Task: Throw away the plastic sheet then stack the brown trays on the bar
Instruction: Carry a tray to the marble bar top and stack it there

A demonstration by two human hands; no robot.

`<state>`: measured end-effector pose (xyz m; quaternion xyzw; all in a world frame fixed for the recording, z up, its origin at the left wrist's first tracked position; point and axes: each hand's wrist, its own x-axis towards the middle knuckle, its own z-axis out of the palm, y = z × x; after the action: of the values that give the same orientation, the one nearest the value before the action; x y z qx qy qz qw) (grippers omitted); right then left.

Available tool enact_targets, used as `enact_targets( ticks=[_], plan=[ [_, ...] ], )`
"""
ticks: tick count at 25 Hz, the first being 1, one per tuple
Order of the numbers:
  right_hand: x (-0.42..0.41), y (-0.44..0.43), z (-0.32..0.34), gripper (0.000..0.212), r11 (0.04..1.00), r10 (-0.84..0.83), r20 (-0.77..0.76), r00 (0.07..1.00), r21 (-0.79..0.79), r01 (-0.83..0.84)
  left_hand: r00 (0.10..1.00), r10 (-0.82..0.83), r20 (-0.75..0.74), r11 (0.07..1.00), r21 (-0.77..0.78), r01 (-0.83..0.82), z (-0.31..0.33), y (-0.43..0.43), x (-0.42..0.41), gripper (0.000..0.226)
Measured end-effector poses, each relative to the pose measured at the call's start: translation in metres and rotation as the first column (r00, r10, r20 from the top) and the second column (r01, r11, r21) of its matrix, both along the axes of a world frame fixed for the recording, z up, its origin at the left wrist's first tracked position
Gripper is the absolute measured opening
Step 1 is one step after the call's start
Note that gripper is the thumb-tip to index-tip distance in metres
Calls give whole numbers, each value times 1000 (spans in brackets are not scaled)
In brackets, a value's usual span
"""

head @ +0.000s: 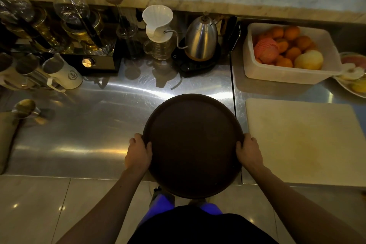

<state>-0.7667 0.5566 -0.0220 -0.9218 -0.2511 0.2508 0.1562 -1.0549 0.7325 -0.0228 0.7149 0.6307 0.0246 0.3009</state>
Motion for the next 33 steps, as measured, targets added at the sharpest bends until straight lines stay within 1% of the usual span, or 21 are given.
enact_targets(
  ticks=[4, 8, 12, 16, 20, 24, 29, 33],
  plan=[
    [-3, -6, -6, 25, 998, -55, -79, 995, 35, 57, 1000, -8, 7, 997, -76, 8, -7, -7, -4, 29],
    [-2, -6, -6, 28, 998, -59, -106, 993, 19, 61, 1000, 9, -6, 991, -132, -9, -11, -8, -6, 33],
    [-2, -4, -5, 29, 995, -97, -112, 989, 17, 100, 1000, 21, 16, 990, -139, -18, -12, -10, -8, 33],
    [-5, -10, 4, 25, 990, -107, -113, 988, 75, 115, 998, 63, 25, 995, -78, -60, -7, -20, -8, 32],
    [-10, -16, 14, 22, 975, -124, -93, 988, 173, 138, 989, 132, 60, 991, -17, -131, 9, -21, -2, 30],
    [-14, -18, 29, 23, 948, -139, -78, 987, 279, 155, 989, 127, 75, 991, 21, -129, 26, -20, -2, 29],
    [-16, -17, 53, 22, 909, -106, -76, 991, 398, 128, 968, 177, 176, 975, 105, -198, 61, -35, -14, 27],
    [-21, -3, 71, 24, 883, -68, -78, 995, 459, 97, 958, 205, 200, 949, 199, -244, 95, -39, -33, 28]
  ],
)
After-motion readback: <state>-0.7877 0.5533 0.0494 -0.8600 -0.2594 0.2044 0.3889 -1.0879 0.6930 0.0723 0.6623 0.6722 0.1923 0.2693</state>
